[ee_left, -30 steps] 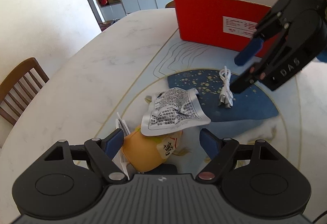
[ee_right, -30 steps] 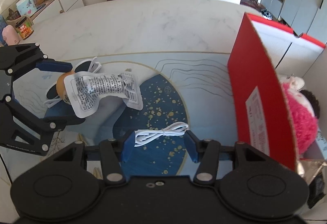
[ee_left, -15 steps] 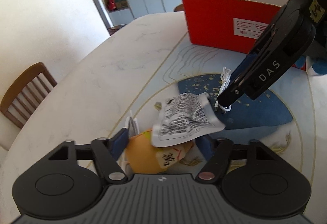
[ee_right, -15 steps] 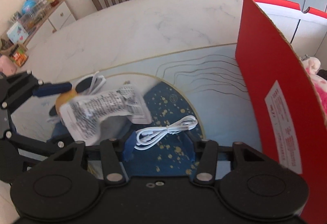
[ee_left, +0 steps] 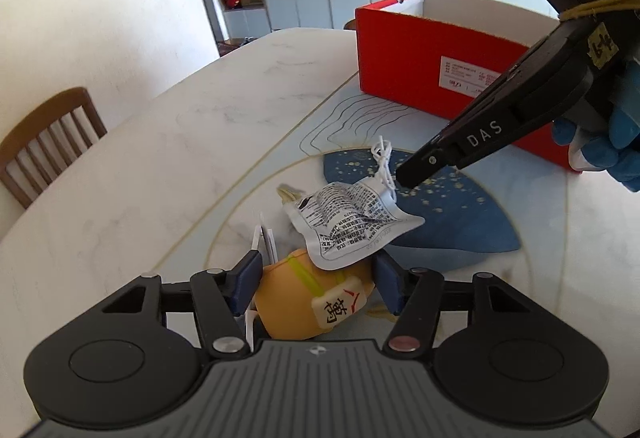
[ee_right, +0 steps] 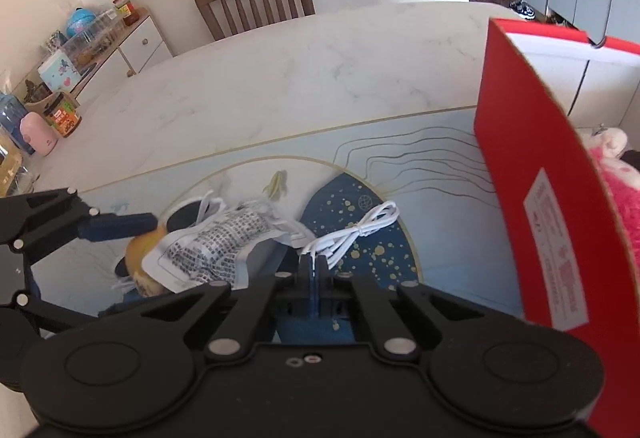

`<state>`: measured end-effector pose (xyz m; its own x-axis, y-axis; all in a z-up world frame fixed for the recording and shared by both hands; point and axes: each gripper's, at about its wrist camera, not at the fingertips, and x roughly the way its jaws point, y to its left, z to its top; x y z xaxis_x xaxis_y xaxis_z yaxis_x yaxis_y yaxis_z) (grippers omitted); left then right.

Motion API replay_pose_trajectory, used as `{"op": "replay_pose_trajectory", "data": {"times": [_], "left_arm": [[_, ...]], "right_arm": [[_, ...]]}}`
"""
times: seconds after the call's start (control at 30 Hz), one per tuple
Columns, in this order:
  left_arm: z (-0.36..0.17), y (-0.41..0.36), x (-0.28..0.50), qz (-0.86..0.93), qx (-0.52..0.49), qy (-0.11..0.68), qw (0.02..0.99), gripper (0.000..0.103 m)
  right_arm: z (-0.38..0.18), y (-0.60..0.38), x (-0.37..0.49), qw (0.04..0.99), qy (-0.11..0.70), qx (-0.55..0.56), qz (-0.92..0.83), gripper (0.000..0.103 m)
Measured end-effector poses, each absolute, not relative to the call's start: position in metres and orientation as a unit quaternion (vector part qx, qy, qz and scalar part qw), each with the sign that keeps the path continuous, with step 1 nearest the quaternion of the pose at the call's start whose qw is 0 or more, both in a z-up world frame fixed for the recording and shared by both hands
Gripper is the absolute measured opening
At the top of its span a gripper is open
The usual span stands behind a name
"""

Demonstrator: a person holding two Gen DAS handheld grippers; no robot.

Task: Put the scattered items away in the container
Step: 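Grasp the white USB cable with the right tool while the left grasps the yellow duck plush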

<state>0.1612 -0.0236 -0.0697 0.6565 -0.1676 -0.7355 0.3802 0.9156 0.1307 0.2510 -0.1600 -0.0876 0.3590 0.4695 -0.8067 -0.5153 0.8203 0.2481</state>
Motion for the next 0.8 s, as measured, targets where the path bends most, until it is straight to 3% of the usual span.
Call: {"op": "replay_pose_trajectory", "data": {"times": [0.03, 0.43, 0.8], "left_arm": [[-0.069, -0.024, 0.158, -0.149, 0.129, 0.387, 0.901, 0.059], [-0.057, -0.025, 0.118, -0.123, 0.092, 0.387, 0.909, 0.058], [-0.065, -0.029, 0.084, -0.107, 0.065, 0.407, 0.905, 0.058]], "right_arm": [[-0.087, -0.161, 0.251, 0.825, 0.481, -0.025, 0.296, 0.103], [-0.102, -0.154, 0.295, 0.832, 0.510, 0.018, 0.217, 0.103], [-0.113, -0.136, 0.283, 0.842, 0.490, -0.064, 0.216, 0.103]]}}
